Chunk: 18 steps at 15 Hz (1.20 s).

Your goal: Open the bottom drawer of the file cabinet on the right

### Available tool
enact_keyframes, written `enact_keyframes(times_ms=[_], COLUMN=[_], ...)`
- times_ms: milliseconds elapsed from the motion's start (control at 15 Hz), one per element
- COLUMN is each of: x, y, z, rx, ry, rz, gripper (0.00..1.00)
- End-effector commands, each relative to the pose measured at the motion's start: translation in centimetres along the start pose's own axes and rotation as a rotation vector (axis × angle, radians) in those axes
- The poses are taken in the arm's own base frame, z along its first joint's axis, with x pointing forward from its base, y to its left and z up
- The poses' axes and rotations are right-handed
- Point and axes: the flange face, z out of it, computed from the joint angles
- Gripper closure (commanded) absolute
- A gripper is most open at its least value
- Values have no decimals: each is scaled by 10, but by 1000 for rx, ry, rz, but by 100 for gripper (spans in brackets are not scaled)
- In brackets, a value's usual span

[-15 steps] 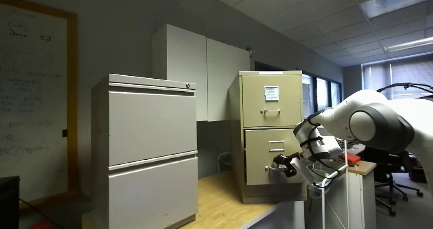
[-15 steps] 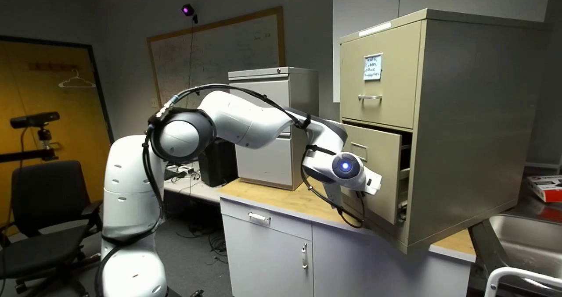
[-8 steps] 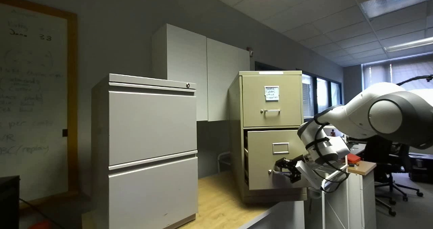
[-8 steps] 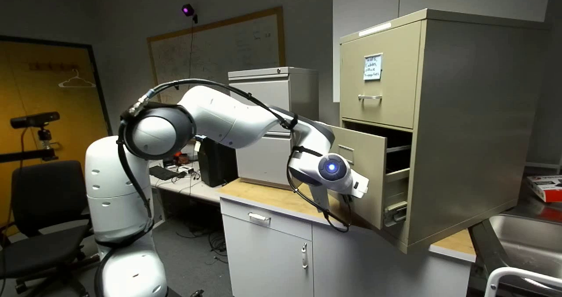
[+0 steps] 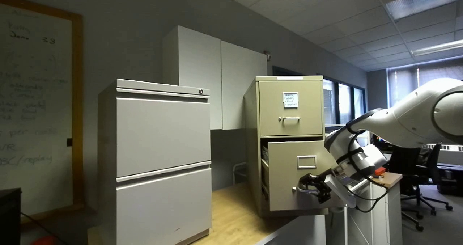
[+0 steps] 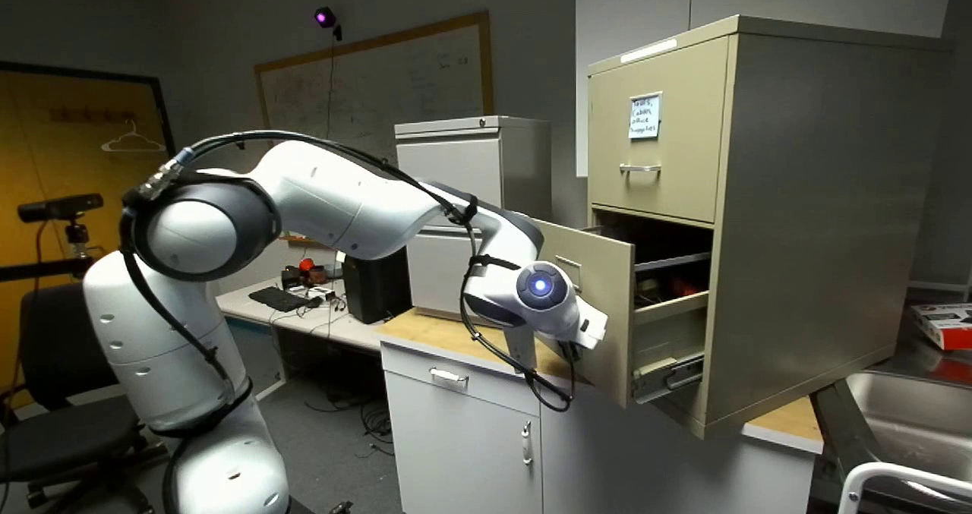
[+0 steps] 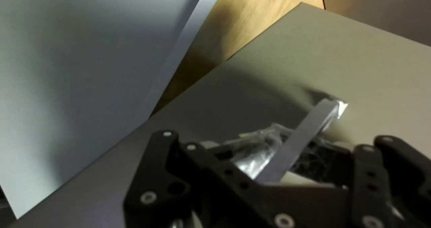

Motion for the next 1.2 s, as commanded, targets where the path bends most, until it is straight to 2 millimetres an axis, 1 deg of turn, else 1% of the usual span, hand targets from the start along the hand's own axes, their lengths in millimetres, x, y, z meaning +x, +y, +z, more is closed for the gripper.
enact_keyframes(times_ms=[0, 467, 867, 933, 1067, 1133], x=[-76, -121, -152, -156, -164, -169], y=[7, 1, -5, -6, -8, -7], z=[11, -10, -23, -25, -28, -28], rx=[-59, -137, -175, -177, -186, -189], ry=[-148, -171, -150, -143, -111, -94], rz=[-8, -69, -97, -99, -100, -97], gripper=[96, 96, 95, 71, 69, 63])
